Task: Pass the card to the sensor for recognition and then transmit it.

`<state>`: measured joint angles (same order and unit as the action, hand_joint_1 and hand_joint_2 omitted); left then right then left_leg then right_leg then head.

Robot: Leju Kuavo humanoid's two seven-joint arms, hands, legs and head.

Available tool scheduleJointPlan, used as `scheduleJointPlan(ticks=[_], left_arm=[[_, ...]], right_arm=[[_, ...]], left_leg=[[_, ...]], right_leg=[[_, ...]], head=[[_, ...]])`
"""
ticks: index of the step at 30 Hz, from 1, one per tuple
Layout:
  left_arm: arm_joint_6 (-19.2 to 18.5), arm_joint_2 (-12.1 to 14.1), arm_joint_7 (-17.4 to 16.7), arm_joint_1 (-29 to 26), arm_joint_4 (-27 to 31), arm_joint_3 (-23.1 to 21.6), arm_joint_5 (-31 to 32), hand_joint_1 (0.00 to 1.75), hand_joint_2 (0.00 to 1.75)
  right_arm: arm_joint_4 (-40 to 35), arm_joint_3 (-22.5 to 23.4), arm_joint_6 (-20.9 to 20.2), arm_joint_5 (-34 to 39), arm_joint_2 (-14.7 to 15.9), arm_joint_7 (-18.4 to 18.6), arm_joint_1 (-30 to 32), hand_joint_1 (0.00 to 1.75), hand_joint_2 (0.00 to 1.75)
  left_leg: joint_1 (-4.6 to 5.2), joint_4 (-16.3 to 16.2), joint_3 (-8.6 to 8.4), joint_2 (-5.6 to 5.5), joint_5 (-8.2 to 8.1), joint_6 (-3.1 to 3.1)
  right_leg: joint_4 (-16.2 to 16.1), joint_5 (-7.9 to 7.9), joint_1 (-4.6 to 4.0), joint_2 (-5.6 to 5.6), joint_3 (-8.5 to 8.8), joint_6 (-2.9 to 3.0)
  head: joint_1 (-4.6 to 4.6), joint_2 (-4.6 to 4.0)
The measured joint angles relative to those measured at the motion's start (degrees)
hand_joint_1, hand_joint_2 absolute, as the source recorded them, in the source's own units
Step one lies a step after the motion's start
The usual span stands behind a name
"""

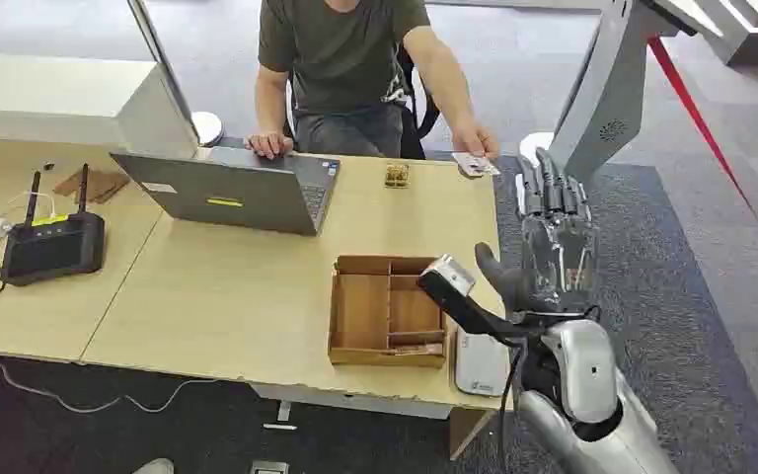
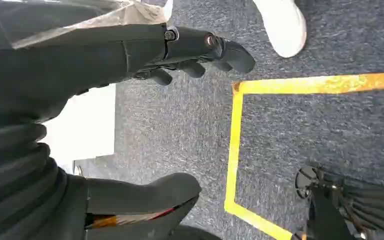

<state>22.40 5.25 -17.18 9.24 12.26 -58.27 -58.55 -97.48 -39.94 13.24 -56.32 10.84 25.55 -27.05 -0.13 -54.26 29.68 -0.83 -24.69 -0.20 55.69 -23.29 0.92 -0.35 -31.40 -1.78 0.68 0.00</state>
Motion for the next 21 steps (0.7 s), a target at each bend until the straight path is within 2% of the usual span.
scheduleJointPlan(ticks=[6, 9, 16, 21], left_arm=[[0.0, -0.1, -0.3, 0.3, 0.2, -0.3, 0.2, 0.00, 1.75], [-0.2, -0.1, -0.9, 0.5, 0.2, -0.7, 0.7, 0.00, 1.75], [-0.8, -0.3, -3.0, 1.3, 0.3, -1.7, 2.1, 0.00, 1.75], [-0.8, -0.3, -3.3, 1.4, 0.3, -2.0, 2.2, 0.00, 1.75]], right_arm=[[1.5, -5.1, -0.3, 0.2, -1.2, 0.2, -3.0, 0.00, 1.75], [2.4, -6.9, -1.9, 0.7, -1.5, 1.6, -4.2, 0.00, 1.75], [6.4, -8.9, -5.0, 0.7, -2.0, 5.0, -6.9, 0.00, 1.75], [7.2, -9.1, -5.6, 1.0, -2.1, 5.3, -7.2, 0.00, 1.75]], left_leg=[[0.00, 0.0, 0.04, 0.00, -0.04, -0.05], [0.00, 0.0, 0.10, 0.00, -0.05, -0.07], [0.01, 0.0, 0.11, 0.00, -0.04, -0.07], [0.01, 0.0, 0.11, 0.00, -0.04, -0.07]], right_leg=[[-0.1, -0.01, 0.00, 0.00, -0.02, -0.01], [-0.1, -0.01, 0.01, 0.00, -0.08, -0.02], [-0.1, 0.04, 0.01, 0.00, -0.08, -0.08], [-0.1, 0.04, 0.01, 0.00, -0.08, -0.08]], head=[[-0.02, 0.00], [-0.02, 0.00], [0.00, 0.00], [0.00, 0.00]])
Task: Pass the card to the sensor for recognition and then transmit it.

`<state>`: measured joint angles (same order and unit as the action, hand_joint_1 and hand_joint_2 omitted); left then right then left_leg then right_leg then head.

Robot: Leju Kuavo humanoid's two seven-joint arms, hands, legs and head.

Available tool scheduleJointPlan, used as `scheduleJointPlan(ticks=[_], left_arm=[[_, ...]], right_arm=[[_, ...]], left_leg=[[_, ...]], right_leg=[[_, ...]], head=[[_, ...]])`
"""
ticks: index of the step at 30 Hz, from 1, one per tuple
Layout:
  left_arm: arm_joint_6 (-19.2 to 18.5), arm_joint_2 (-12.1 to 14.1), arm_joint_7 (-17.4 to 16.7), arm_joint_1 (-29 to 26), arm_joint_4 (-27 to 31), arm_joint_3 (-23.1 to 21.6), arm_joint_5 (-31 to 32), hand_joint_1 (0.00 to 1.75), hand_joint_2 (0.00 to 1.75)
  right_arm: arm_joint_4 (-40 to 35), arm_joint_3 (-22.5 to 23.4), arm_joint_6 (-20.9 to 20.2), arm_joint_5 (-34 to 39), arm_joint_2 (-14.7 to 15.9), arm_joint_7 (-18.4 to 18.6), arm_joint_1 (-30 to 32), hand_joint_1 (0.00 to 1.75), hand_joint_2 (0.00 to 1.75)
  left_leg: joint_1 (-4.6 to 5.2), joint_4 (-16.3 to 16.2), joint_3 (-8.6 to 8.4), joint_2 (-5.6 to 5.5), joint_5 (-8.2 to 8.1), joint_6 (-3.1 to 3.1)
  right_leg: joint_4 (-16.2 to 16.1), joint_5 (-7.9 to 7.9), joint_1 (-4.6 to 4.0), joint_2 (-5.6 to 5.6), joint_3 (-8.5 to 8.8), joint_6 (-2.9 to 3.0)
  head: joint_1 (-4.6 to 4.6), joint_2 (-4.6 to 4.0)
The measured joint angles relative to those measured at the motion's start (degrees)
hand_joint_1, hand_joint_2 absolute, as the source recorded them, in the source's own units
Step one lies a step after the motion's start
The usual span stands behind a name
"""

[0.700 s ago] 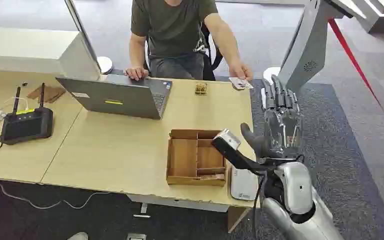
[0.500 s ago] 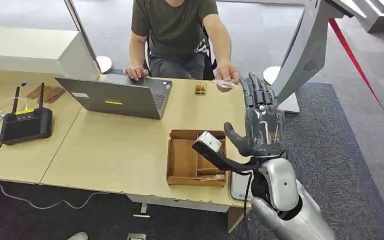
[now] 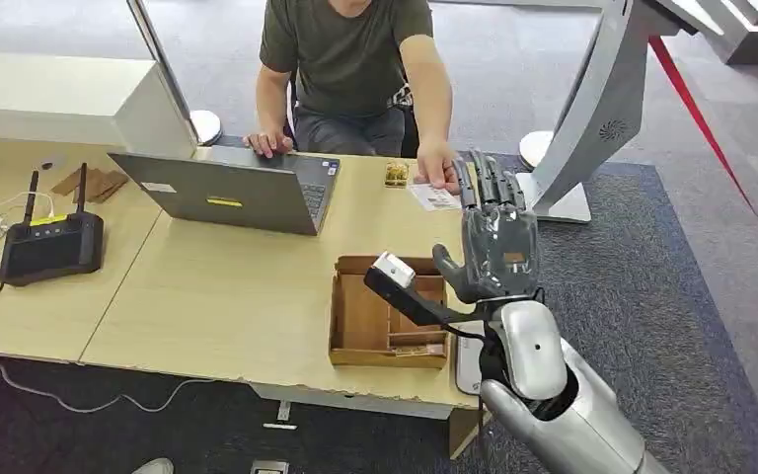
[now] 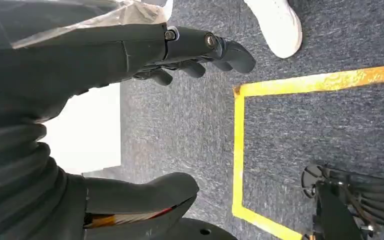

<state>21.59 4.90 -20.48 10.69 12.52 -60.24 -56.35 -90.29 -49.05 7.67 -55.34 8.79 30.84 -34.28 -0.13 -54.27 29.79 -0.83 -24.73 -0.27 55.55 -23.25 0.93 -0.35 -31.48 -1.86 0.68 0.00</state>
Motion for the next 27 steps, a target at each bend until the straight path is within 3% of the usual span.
scheduleJointPlan(ticks=[5, 7, 10, 21, 22, 23, 25, 27], left_arm=[[0.0, -0.1, -0.7, 0.4, 0.0, -0.4, 0.1, 0.00, 1.75], [0.6, -0.2, -1.3, 0.7, 0.1, -0.9, -0.8, 0.00, 1.75], [0.9, -0.2, -1.3, 0.7, 0.2, -0.9, -1.1, 0.00, 1.75], [1.0, -0.2, -1.3, 0.6, 0.2, -0.9, -1.3, 0.00, 1.75], [1.0, -0.2, -1.3, 0.6, 0.2, -0.9, -1.4, 0.00, 1.75], [1.0, -0.2, -1.3, 0.6, 0.2, -0.9, -1.5, 0.00, 1.75], [1.0, -0.2, -1.3, 0.6, 0.2, -0.9, -1.6, 0.00, 1.75], [1.0, -0.2, -1.3, 0.6, 0.2, -0.9, -1.6, 0.00, 1.75]], right_arm=[[2.2, -0.8, -1.0, 0.5, -0.3, 0.2, -0.8, 0.00, 1.75], [11.3, -3.6, -2.7, 2.1, -3.0, 0.8, -3.0, 0.00, 1.75], [15.4, -4.6, -2.1, 3.0, -4.3, 0.8, -3.8, 0.00, 1.75], [22.3, -6.3, -1.9, 3.4, -6.4, 1.3, -5.2, 0.00, 1.75], [22.9, -6.5, -1.6, 3.7, -6.6, 1.4, -5.3, 0.17, 1.75], [23.2, -6.6, -1.3, 3.9, -6.7, 1.5, -5.4, 1.61, 1.75], [24.1, -6.9, -0.2, 4.0, -6.9, 1.6, -5.4, 1.75, 1.75], [24.7, -7.2, 0.8, 4.1, -7.1, 1.9, -5.5, 1.75, 1.75]], left_leg=[[0.00, 0.0, 0.00, 0.00, 0.00, 0.00], [0.00, 0.0, 0.03, 0.00, 0.00, 0.00], [0.00, 0.0, 0.04, 0.00, 0.00, 0.00], [0.00, 0.0, 0.05, 0.00, 0.00, 0.00], [0.00, 0.0, 0.04, 0.00, 0.00, 0.00], [0.00, 0.0, 0.04, 0.00, 0.00, 0.00], [0.00, 0.0, 0.04, 0.00, 0.00, 0.00], [0.00, 0.0, 0.04, 0.00, 0.00, 0.00]], right_leg=[[0.0, 0.00, 0.00, 0.00, 0.00, 0.00], [0.0, 0.00, -0.01, 0.00, -0.02, 0.00], [0.0, 0.00, -0.01, 0.00, -0.04, 0.00], [0.0, 0.00, 0.00, 0.00, -0.04, -0.01], [0.0, 0.00, 0.00, 0.00, -0.04, -0.01], [0.0, 0.00, 0.00, 0.00, -0.05, -0.01], [0.0, 0.00, 0.00, 0.00, -0.04, -0.01], [0.0, 0.00, 0.00, 0.00, -0.04, -0.01]], head=[[-0.02, 0.00], [-0.02, 0.00], [0.00, 0.00], [0.00, 0.00], [0.00, 0.00], [0.00, 0.00], [-0.02, 0.00], [0.00, 0.00]])
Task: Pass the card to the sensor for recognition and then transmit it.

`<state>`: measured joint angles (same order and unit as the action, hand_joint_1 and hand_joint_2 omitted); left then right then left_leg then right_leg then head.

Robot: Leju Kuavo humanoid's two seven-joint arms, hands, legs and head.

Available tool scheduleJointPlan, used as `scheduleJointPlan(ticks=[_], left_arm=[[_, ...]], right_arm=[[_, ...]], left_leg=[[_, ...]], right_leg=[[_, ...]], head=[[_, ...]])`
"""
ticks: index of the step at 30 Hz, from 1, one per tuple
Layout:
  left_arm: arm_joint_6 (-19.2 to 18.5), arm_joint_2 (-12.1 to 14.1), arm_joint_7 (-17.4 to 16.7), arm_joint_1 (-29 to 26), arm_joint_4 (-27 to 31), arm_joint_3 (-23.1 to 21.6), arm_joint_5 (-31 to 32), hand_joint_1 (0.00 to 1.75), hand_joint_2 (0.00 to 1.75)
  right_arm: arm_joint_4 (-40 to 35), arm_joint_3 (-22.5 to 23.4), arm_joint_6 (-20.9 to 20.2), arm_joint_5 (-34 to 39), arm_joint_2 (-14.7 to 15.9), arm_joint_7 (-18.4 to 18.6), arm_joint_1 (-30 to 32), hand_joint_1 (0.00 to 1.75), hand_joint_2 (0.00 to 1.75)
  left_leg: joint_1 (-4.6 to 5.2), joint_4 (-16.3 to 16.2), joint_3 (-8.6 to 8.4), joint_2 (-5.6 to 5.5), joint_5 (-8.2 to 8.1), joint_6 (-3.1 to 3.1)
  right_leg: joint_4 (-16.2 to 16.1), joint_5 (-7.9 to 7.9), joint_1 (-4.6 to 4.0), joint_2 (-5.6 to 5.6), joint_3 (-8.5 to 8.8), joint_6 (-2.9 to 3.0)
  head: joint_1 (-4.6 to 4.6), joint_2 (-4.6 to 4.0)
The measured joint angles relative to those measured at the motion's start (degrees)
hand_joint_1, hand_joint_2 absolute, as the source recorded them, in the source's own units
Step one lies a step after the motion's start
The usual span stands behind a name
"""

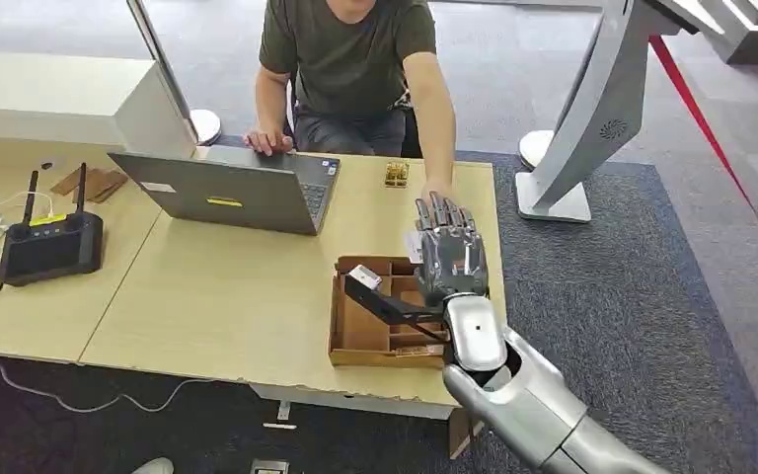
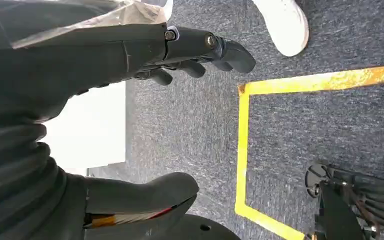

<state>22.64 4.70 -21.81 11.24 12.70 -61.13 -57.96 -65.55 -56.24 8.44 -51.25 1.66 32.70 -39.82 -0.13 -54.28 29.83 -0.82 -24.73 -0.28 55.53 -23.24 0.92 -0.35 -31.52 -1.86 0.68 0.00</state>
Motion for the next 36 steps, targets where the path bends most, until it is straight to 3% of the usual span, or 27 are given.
scheduleJointPlan(ticks=[15, 27, 30, 36], left_arm=[[1.0, 0.0, 1.2, -0.6, 0.0, 0.0, -1.5, 0.00, 1.75], [2.1, 0.0, 2.2, -1.9, 0.0, 0.0, -3.2, 0.00, 1.75], [2.3, 0.0, 2.4, -2.2, 0.1, 0.0, -3.4, 0.00, 1.75], [2.3, 0.0, 3.1, -2.4, 0.1, 0.0, -3.4, 0.00, 1.75]], right_arm=[[3.3, -1.7, -0.2, -2.6, -1.0, 1.8, -0.8, 1.75, 1.75], [5.4, -1.8, 0.5, -5.1, -2.3, 1.0, -0.6, 1.75, 1.75], [5.2, -1.5, 2.5, -4.9, -2.4, 0.4, -0.2, 1.75, 1.75], [0.6, 1.3, 10.4, -0.5, -0.8, -2.4, 2.8, 1.75, 1.75]], left_leg=[[0.00, 0.0, 0.00, 0.00, 0.00, 0.00], [0.00, 0.0, -0.01, 0.01, 0.00, 0.00], [0.00, 0.0, -0.01, 0.03, 0.00, 0.00], [0.00, 0.0, -0.02, 0.04, -0.01, -0.01]], right_leg=[[0.0, 0.00, 0.00, 0.00, -0.01, 0.00], [0.0, 0.00, 0.00, -0.02, -0.02, 0.00], [0.0, 0.00, 0.00, -0.02, -0.04, 0.00], [0.0, 0.00, 0.00, -0.02, -0.03, 0.00]], head=[[0.00, 0.00], [-0.02, 0.00], [0.00, 0.00], [0.00, 0.00]])
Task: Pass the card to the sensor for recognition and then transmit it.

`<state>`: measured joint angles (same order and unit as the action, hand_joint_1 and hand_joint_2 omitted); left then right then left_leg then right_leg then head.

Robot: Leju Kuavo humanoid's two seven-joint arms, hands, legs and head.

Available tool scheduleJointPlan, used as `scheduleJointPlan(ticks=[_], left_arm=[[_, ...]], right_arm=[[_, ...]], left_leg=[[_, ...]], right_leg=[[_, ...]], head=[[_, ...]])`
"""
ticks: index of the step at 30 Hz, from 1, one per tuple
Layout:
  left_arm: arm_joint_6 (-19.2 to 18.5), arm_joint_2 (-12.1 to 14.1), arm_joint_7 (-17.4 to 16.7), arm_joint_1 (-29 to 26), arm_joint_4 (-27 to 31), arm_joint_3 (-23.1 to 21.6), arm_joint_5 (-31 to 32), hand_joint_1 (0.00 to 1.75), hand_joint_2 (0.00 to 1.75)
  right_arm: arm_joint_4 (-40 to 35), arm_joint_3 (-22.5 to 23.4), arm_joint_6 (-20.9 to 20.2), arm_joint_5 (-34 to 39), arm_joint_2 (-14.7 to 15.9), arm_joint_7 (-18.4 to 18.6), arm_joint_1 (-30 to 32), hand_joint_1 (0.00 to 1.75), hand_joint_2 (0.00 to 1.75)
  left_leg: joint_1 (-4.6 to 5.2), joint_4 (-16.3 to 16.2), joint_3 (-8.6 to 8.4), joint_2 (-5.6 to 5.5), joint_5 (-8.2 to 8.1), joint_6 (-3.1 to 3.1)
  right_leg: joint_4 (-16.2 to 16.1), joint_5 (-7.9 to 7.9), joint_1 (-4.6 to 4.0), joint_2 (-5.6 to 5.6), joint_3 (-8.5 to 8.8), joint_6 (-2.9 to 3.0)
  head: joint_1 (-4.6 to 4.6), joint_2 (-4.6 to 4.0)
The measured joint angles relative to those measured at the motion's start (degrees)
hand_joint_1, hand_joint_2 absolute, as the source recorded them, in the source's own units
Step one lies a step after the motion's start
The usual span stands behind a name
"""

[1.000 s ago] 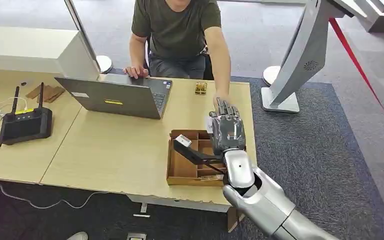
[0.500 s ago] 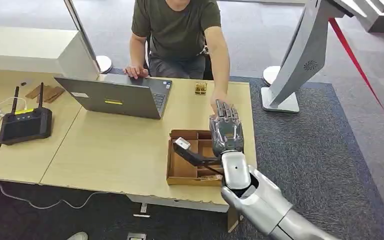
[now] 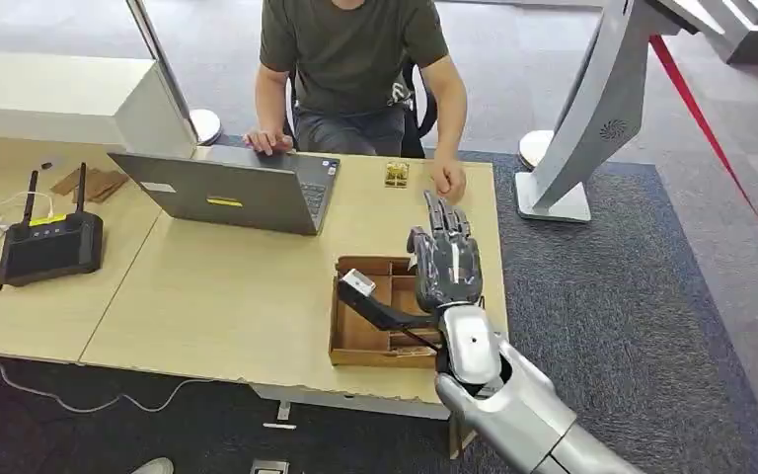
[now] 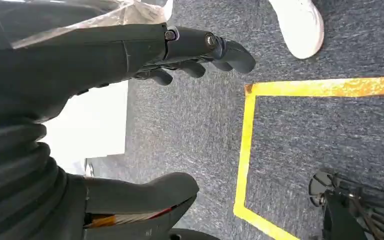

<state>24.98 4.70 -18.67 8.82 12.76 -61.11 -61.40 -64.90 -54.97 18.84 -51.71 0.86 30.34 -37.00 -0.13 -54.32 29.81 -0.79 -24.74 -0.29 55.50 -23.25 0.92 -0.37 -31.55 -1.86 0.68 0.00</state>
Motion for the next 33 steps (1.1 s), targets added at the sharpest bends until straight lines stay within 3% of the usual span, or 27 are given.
scheduleJointPlan(ticks=[7, 14, 25, 33], left_arm=[[-0.1, 0.0, 1.2, -0.9, 0.0, 0.1, -1.5, 0.00, 1.75], [0.8, 0.4, 2.7, -3.0, 0.0, 0.8, -4.3, 0.00, 1.75], [1.1, 0.6, 2.9, -3.2, 0.0, 2.3, -5.3, 0.00, 1.75], [1.4, 0.6, 3.0, -3.1, 0.0, 3.0, -5.8, 0.00, 1.75]], right_arm=[[-11.1, 5.6, 8.6, 5.9, 6.0, -2.4, 9.3, 1.75, 1.75], [-21.5, 12.4, 17.3, 15.6, 12.5, -9.9, 20.7, 1.75, 1.75], [-29.7, 16.7, 19.0, 17.2, 16.3, -10.6, 27.4, 1.75, 1.75], [-27.8, 18.2, 20.4, 22.9, 16.8, -12.9, 30.2, 1.75, 1.75]], left_leg=[[0.00, 0.0, -0.03, 0.01, -0.09, -0.12], [0.01, 0.0, -0.01, 0.08, -0.22, -0.23], [0.01, 0.0, -0.03, 0.08, -0.22, -0.23], [0.01, 0.0, -0.01, 0.08, -0.22, -0.23]], right_leg=[[-0.1, -0.02, 0.00, -0.06, 0.06, -0.06], [-0.1, -0.08, 0.01, -0.12, 0.07, -0.16], [-0.1, -0.08, 0.01, -0.12, 0.10, -0.18], [-0.1, -0.08, 0.01, -0.11, 0.11, -0.18]], head=[[-0.04, 0.00], [-0.02, 0.00], [-0.02, 0.00], [-0.02, 0.00]])
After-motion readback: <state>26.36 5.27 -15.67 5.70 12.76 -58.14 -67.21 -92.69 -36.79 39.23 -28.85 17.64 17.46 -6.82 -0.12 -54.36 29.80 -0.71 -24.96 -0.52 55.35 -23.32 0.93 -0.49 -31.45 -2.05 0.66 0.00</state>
